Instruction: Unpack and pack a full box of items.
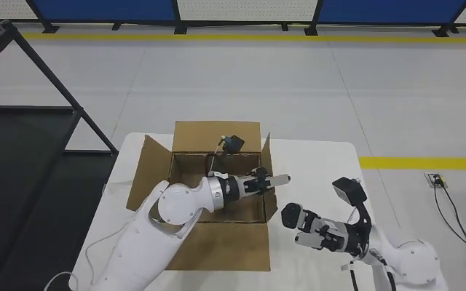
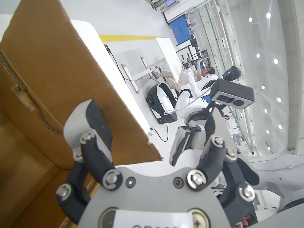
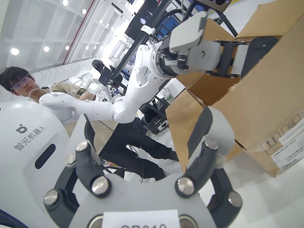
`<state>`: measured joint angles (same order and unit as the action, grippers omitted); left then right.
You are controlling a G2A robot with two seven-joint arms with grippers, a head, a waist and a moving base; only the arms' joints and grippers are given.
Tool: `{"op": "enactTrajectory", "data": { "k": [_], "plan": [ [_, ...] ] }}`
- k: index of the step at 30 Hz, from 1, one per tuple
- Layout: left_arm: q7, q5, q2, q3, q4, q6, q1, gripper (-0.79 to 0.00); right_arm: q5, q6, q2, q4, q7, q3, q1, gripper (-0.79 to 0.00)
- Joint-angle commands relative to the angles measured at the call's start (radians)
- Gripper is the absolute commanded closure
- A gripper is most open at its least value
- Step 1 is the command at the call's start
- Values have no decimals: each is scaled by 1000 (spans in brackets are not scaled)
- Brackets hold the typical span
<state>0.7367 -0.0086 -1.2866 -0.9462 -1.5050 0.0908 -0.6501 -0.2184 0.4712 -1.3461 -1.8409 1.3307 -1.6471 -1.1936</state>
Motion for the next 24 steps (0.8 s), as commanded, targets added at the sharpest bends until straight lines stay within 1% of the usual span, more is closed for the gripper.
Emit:
{"op": "enactTrajectory", "data": {
  "k": [1, 6, 12, 15, 19, 24],
  "plan": [
    [-5, -6, -5, 12, 18, 4, 9, -785, 14, -13, 5, -12, 3, 6, -3, -785],
    [-11, -20, -16, 30, 54, 15, 27, -785, 18, -26, 16, -34, 0, 34, -5, -785],
    [-20, -25, -30, 55, 110, 23, 58, -785, 112, -83, 26, -62, -77, 72, -10, -785],
    [-21, -28, -38, 68, 132, 28, 68, -785, 123, -93, 30, -73, -97, 87, -14, -785],
    [-23, -28, -46, 81, 156, 32, 80, -785, 133, -107, 39, -80, -125, 84, -27, -785],
    [-22, -28, -54, 87, 184, 36, 95, -785, 167, -150, 47, -101, -195, 70, -59, -785]
  ]
}}
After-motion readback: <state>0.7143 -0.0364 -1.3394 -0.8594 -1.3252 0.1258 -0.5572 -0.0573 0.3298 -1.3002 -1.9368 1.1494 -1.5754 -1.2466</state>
